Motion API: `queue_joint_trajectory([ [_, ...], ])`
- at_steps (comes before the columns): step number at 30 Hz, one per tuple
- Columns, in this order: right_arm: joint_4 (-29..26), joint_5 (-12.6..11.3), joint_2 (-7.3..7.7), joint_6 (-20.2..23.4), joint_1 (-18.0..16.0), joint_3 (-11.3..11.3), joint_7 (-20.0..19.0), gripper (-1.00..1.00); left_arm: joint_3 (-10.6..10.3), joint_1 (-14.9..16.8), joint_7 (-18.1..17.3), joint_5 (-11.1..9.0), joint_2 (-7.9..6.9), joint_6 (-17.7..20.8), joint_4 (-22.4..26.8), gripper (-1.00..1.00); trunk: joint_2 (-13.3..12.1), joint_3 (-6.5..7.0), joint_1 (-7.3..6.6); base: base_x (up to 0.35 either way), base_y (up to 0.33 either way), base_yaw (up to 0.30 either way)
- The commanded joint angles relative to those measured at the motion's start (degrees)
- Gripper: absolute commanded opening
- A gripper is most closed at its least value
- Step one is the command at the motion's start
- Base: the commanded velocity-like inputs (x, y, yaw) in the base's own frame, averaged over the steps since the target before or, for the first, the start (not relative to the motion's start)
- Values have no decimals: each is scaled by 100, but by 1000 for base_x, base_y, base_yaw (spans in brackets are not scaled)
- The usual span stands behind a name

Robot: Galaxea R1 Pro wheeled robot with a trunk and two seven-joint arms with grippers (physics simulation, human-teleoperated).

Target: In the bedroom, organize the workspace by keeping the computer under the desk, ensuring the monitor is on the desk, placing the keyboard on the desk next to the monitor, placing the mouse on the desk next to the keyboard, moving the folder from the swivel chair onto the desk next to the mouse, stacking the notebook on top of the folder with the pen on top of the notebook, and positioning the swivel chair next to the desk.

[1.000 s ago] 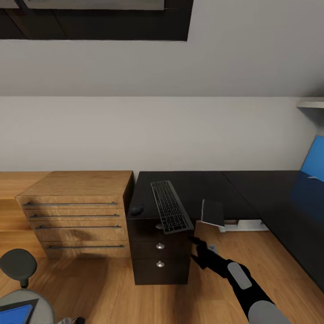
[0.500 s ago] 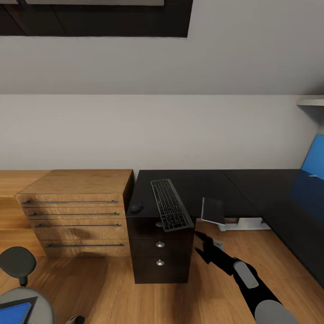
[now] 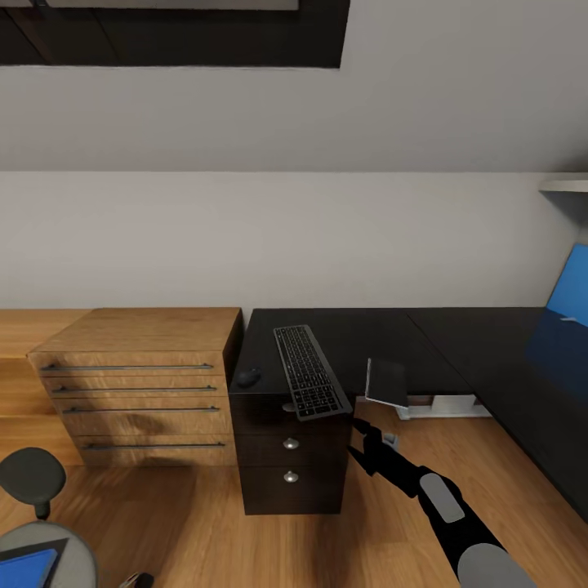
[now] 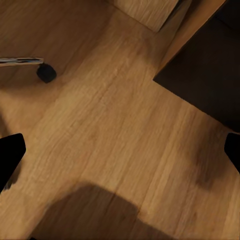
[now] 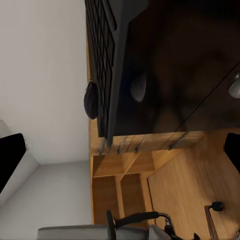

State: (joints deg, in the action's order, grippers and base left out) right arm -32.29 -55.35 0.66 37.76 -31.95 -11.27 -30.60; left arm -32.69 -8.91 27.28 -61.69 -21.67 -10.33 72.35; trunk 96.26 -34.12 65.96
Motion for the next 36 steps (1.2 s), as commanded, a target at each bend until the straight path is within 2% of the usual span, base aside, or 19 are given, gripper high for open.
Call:
queue_joint_trajectory([
  [1, 2, -11, -3, 41, -4, -19, -37, 100, -20, 4, 19, -58, -5, -48, 8, 100, 3, -4, 0, 71, 58, 0],
  [8, 3, -11, -4, 39, -4, -16, -248, 100, -21, 4, 18, -55, -4, -48, 2, 100, 3, -4, 0, 102, 72, 0],
  [36, 3, 16, -5, 16, -4, -16, -239, 100, -27, 4, 14, -36, -4, -48, -36, 100, 3, -4, 0, 59, 4, 0],
])
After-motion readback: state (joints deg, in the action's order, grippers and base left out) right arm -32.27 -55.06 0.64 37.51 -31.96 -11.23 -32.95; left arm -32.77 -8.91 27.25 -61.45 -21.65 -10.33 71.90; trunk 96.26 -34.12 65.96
